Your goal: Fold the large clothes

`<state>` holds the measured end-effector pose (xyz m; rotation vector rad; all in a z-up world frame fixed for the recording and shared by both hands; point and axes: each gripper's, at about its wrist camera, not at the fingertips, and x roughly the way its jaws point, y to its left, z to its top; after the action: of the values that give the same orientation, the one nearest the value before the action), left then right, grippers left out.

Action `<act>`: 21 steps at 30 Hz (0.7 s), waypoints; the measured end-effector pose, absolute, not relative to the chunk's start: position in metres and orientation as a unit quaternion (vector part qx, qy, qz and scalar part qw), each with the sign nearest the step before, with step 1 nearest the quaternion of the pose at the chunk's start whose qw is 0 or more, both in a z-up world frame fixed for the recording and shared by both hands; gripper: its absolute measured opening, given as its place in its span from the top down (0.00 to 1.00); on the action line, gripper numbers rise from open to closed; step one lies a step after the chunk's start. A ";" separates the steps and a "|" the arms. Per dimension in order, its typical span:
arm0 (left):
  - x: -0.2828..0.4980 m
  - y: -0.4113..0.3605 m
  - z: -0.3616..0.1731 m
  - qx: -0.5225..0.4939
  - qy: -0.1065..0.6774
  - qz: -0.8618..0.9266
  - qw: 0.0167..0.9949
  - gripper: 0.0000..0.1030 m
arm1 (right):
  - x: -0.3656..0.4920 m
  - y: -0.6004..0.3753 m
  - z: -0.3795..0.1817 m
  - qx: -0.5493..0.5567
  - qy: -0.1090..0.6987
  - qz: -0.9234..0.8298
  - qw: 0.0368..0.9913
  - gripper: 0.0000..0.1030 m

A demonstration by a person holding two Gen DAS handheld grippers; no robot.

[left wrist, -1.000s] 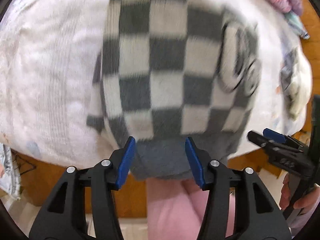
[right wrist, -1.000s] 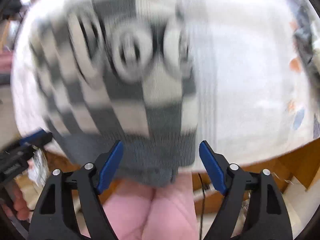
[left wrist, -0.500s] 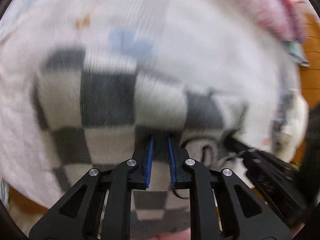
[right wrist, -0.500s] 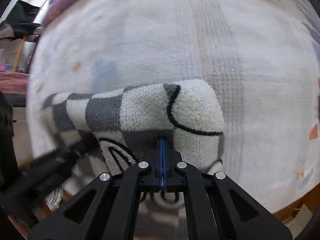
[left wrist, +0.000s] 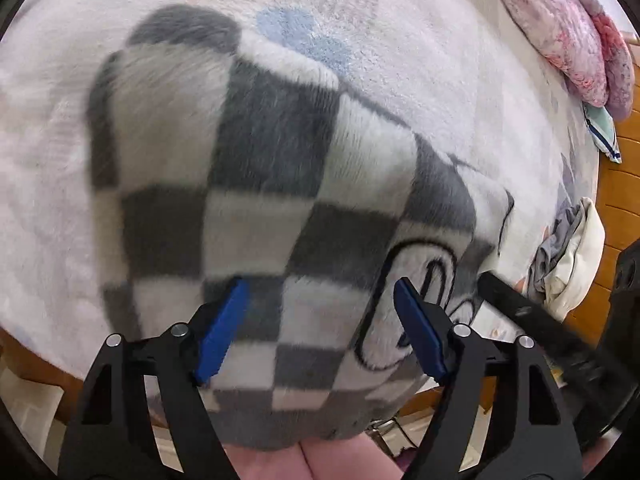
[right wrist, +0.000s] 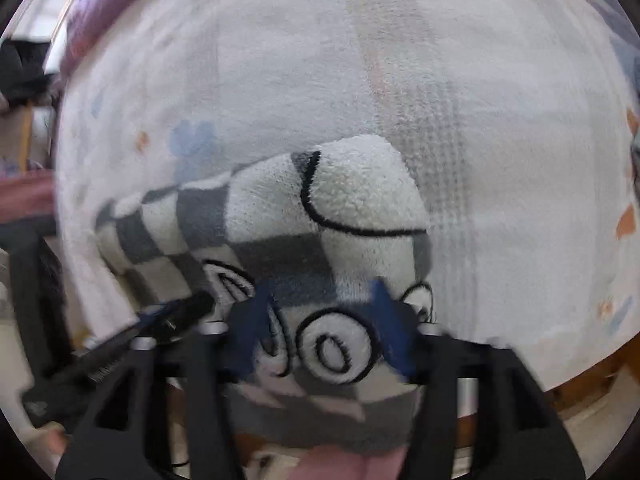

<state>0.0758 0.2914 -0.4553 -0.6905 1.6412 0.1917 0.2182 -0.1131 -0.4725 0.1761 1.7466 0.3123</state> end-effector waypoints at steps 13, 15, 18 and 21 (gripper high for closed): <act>0.015 0.324 -0.427 -0.276 0.718 0.115 0.628 0.12 | 0.183 -0.174 -0.481 0.024 0.785 0.110 0.609 0.13; 0.010 0.341 -0.436 -0.307 0.716 0.104 0.618 0.12 | 0.180 -0.179 -0.482 0.053 0.781 0.140 0.606 0.13; 0.003 0.373 -0.457 -0.407 0.691 0.055 0.595 0.12 | 0.178 -0.178 -0.494 0.082 0.784 0.185 0.587 0.12; 0.003 0.396 -0.485 -0.466 0.671 0.013 0.577 0.12 | 0.181 -0.172 -0.516 0.103 0.787 0.213 0.570 0.11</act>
<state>0.0026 0.3956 -0.4852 -1.0904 1.5700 0.0301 0.1807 -0.1716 -0.5165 0.2408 1.8479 0.5004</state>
